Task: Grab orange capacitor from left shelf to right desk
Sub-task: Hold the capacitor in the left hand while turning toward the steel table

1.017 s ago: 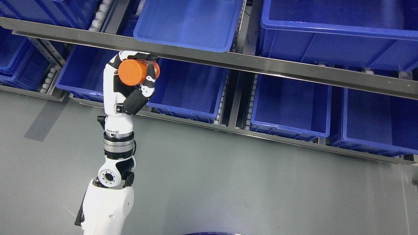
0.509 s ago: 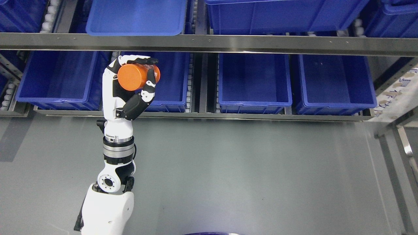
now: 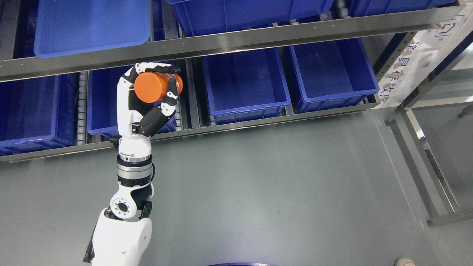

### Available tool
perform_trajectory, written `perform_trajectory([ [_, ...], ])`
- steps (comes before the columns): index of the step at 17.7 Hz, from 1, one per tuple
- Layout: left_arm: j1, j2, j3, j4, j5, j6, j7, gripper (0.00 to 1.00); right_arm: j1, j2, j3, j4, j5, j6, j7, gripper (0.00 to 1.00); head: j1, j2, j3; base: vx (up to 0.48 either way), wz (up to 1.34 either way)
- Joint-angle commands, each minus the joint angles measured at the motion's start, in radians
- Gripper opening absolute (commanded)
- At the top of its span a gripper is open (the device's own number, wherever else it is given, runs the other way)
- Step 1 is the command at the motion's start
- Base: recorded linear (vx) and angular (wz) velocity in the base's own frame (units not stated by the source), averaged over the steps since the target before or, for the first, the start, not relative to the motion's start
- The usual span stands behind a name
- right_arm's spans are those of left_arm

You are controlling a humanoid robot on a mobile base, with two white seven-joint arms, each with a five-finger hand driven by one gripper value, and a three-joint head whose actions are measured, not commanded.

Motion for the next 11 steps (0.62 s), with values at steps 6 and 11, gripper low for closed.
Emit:
perform_trajectory([
  [6, 0.002, 0.017, -0.010, -0.009, -0.002, 0.006, -0.001, 0.03, 0.021, -0.016, -0.011, -0.018, 0.006, -0.001, 0.001, 1.00, 0.0000, 0.000, 0.000, 0.038, -0.33],
  [11, 0.001, 0.017, -0.012, -0.007, 0.000, 0.021, -0.001, 0.03, 0.022, -0.016, -0.011, -0.018, 0.006, -0.001, 0.001, 1.00, 0.0000, 0.000, 0.000, 0.092, -0.65],
])
